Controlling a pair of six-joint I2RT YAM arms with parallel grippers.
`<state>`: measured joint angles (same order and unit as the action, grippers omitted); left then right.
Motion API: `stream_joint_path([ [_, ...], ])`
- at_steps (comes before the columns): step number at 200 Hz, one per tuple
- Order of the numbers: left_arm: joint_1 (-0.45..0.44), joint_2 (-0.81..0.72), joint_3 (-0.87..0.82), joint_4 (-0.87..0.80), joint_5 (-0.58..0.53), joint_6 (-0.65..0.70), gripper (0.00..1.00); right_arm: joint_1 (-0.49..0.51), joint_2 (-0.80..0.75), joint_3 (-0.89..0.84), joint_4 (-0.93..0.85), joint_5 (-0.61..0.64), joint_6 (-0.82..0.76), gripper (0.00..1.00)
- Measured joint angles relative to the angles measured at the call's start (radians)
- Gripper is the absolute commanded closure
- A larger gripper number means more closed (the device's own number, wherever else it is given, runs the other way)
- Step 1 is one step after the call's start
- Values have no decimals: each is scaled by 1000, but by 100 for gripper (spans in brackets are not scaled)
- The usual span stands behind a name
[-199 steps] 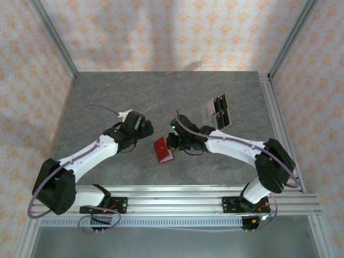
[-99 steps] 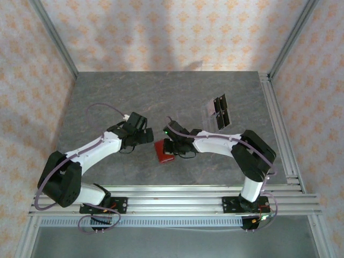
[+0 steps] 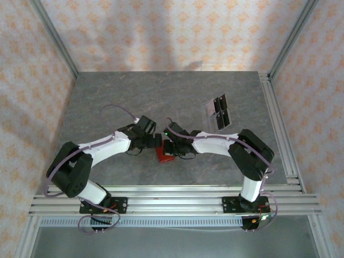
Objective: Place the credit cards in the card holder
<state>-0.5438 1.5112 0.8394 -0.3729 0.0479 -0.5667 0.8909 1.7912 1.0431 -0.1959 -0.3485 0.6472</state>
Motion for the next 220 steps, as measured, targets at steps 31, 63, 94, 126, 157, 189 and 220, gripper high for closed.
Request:
stream_joint_path([
  [31, -6, 41, -1, 29, 5, 0, 1, -2, 0, -3, 4, 0, 5, 100],
  [63, -6, 73, -12, 64, 13, -7, 1, -2, 2, -4, 3, 0, 7, 100],
  [94, -6, 82, -24, 94, 16, -11, 1, -8, 2, -6, 1, -1, 6, 100],
  [126, -6, 82, -38, 114, 11, -11, 1, -45, -51, -10, -35, 13, 0, 88],
  [157, -10, 82, -45, 126, -1, -11, 1, -102, -140, 31, -146, 74, -53, 70],
  [189, -13, 81, -51, 134, -7, -11, 1, -108, -104, 164, -282, 125, -134, 61],
  [220, -13, 81, -51, 135, -7, -11, 1, -105, -19, 254, -356, 143, -195, 61],
])
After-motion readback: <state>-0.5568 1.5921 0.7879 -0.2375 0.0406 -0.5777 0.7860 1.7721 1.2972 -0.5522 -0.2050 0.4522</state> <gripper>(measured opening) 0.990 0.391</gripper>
